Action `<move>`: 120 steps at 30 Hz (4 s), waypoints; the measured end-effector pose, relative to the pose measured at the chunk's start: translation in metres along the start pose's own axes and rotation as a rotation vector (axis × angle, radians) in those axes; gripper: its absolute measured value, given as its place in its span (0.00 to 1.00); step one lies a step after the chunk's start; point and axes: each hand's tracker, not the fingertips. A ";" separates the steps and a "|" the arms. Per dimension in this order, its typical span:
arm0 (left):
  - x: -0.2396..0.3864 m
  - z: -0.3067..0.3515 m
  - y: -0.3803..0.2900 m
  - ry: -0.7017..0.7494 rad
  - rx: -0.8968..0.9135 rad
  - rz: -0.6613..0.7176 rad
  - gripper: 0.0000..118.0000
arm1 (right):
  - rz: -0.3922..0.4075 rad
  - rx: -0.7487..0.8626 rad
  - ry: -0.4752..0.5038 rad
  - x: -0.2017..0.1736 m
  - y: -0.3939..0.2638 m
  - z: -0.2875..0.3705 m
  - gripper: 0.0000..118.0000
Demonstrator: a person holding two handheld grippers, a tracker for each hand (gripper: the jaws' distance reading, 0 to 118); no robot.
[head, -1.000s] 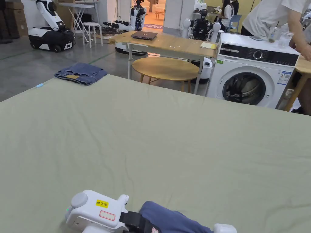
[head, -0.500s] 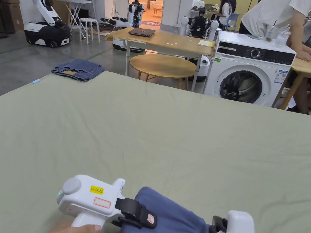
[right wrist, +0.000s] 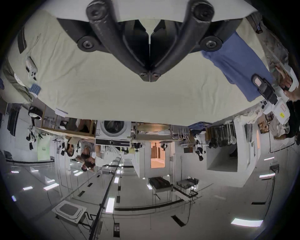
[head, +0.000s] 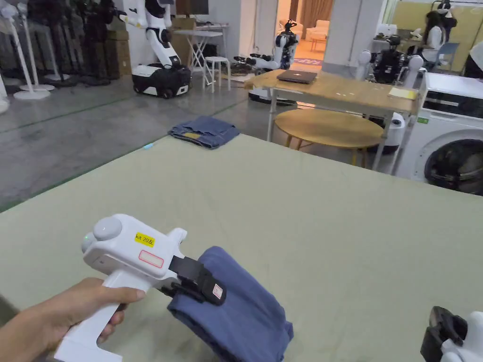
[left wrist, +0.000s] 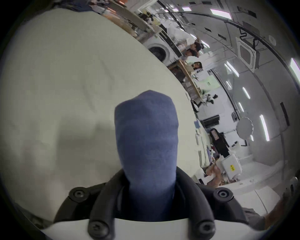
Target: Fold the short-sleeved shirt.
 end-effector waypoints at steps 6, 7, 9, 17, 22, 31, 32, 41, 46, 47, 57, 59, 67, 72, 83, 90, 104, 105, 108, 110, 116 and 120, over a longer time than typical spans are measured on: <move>-0.047 0.087 0.023 0.207 0.027 0.047 0.14 | 0.036 -0.029 0.037 -0.015 -0.009 -0.009 0.00; -0.049 0.101 0.024 0.250 0.028 0.050 0.14 | 0.039 -0.037 0.039 -0.016 -0.012 -0.011 0.00; -0.062 0.127 0.030 0.310 0.043 0.076 0.14 | 0.041 -0.055 0.041 -0.017 -0.016 -0.012 0.00; -0.088 0.170 0.045 0.558 0.037 0.091 0.14 | 0.049 -0.126 0.028 -0.017 -0.032 -0.018 0.00; -0.093 0.148 0.049 0.686 -0.054 0.053 0.14 | 0.050 -0.152 0.021 -0.019 -0.036 -0.019 0.00; -0.096 0.172 0.052 0.752 -0.028 0.101 0.44 | 0.056 -0.165 0.017 -0.017 -0.038 -0.016 0.00; -0.095 0.178 0.052 0.757 -0.021 0.104 0.44 | 0.056 -0.167 0.016 -0.017 -0.038 -0.016 0.00; -0.062 0.179 0.041 0.767 0.143 -0.007 0.44 | 0.032 -0.175 0.023 -0.014 -0.042 -0.016 0.00; -0.031 0.113 0.019 0.568 0.194 -0.102 0.44 | 0.015 -0.162 0.011 -0.004 -0.041 -0.013 0.00; -0.030 0.099 0.017 0.532 0.212 -0.121 0.44 | 0.010 -0.157 0.007 -0.001 -0.040 -0.012 0.00; 0.091 -0.057 -0.042 0.385 0.523 -0.431 0.44 | -0.031 -0.094 -0.081 0.042 -0.019 0.006 0.00; 0.113 -0.082 -0.052 0.433 0.619 -0.480 0.44 | -0.043 -0.080 -0.096 0.049 -0.014 0.009 0.00; 0.185 -0.136 -0.084 0.446 0.841 -0.613 0.40 | -0.062 0.014 -0.153 0.065 -0.004 0.022 0.00; 0.204 -0.158 -0.091 0.557 0.868 -0.704 0.05 | -0.094 0.057 -0.183 0.068 -0.006 0.025 0.00; 0.211 -0.165 -0.101 0.548 0.924 -0.666 0.00 | -0.087 0.136 -0.220 0.067 -0.003 0.029 0.00; 0.209 -0.163 -0.103 0.565 0.928 -0.643 0.00 | -0.083 0.134 -0.213 0.066 -0.004 0.031 0.00; 0.212 -0.157 -0.099 0.585 0.937 -0.654 0.00 | -0.074 0.122 -0.206 0.062 -0.002 0.030 0.00; 0.212 -0.158 -0.099 0.589 0.932 -0.660 0.00 | -0.071 0.119 -0.206 0.061 -0.001 0.030 0.00; 0.213 -0.157 -0.100 0.598 0.920 -0.672 0.00 | -0.063 0.117 -0.212 0.059 -0.002 0.031 0.00; 0.215 -0.156 -0.103 0.599 0.918 -0.677 0.01 | -0.074 0.112 -0.214 0.058 -0.003 0.031 0.00; 0.215 -0.155 -0.098 0.576 0.864 -0.669 0.58 | -0.059 0.121 -0.223 0.054 -0.003 0.030 0.38; 0.215 -0.156 -0.098 0.595 0.876 -0.660 0.59 | -0.053 0.125 -0.228 0.052 0.002 0.029 0.75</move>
